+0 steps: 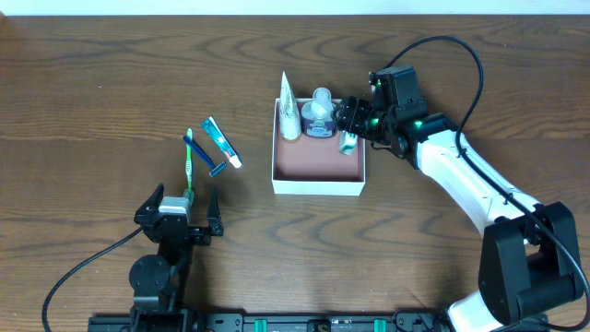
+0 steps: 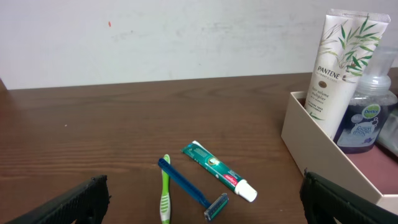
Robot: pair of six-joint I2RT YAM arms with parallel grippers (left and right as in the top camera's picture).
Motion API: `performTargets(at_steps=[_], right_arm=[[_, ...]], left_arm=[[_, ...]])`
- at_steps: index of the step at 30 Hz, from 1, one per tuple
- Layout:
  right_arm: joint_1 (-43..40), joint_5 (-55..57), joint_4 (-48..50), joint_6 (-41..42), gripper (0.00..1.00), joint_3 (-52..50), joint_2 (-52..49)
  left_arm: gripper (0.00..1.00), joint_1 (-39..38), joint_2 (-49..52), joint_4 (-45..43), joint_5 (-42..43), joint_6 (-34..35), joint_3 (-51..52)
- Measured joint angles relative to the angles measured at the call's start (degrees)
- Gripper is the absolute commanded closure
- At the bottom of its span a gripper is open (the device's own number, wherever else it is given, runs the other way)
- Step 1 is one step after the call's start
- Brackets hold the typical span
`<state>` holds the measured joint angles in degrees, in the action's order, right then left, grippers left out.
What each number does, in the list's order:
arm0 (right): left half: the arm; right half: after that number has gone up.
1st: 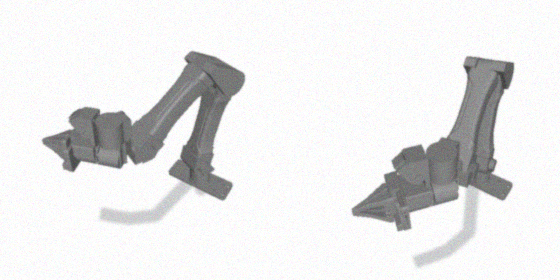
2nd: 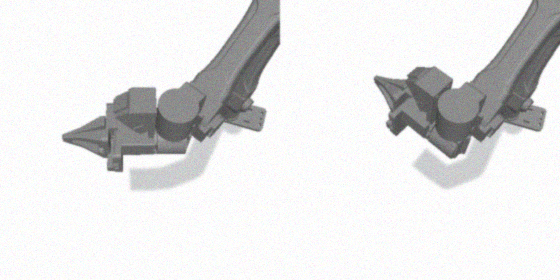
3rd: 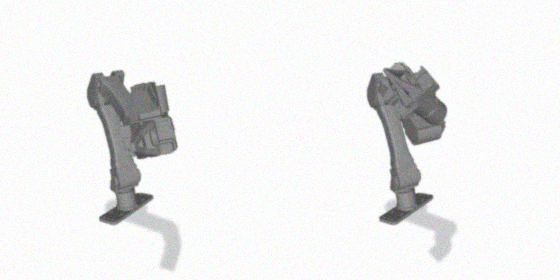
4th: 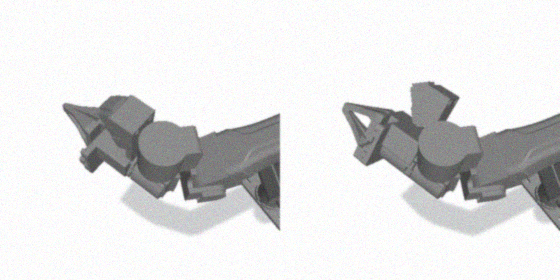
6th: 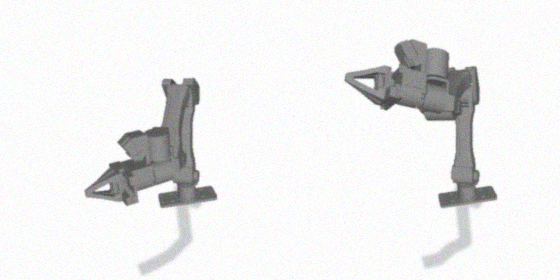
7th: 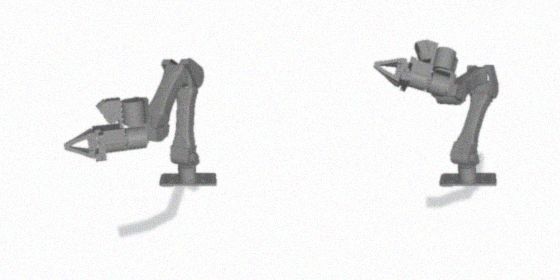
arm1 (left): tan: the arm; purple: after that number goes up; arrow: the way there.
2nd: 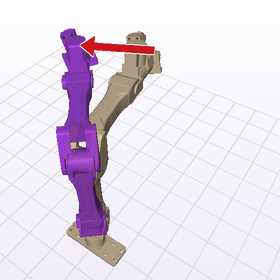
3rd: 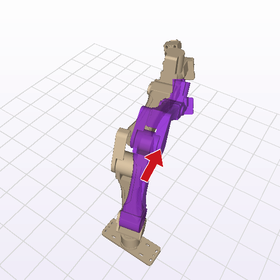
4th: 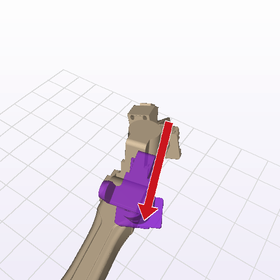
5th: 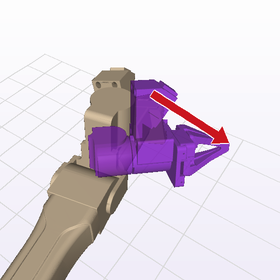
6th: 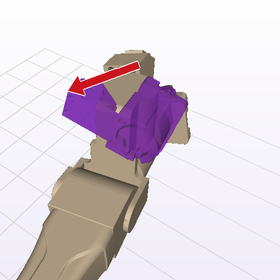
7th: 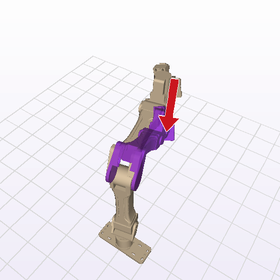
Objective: Pack container
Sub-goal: 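Carry the Dettol soap box into the box and lower it, then open the right gripper and withdraw it to the right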
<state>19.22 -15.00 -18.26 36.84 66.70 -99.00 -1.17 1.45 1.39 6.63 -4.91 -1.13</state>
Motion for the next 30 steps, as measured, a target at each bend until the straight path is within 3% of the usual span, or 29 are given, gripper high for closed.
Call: performTargets(at_steps=[16, 22, 30], right_arm=[[0.09, -1.9, 1.03, -0.42, 0.2, 0.0, 1.7], [-2.51, 0.59, -3.74, 0.74, 0.15, 0.0, 13.44], [-14.69, 6.32, -12.02, 1.64, 0.01, 0.28, 24.61]], left_arm=[[0.02, 0.0, 0.0, 0.0, 0.0, 0.0, 0.0], [0.02, 0.0, 0.0, 0.0, 0.0, 0.0, 0.0], [0.02, 0.0, 0.0, 0.0, 0.0, 0.0, 0.0]])
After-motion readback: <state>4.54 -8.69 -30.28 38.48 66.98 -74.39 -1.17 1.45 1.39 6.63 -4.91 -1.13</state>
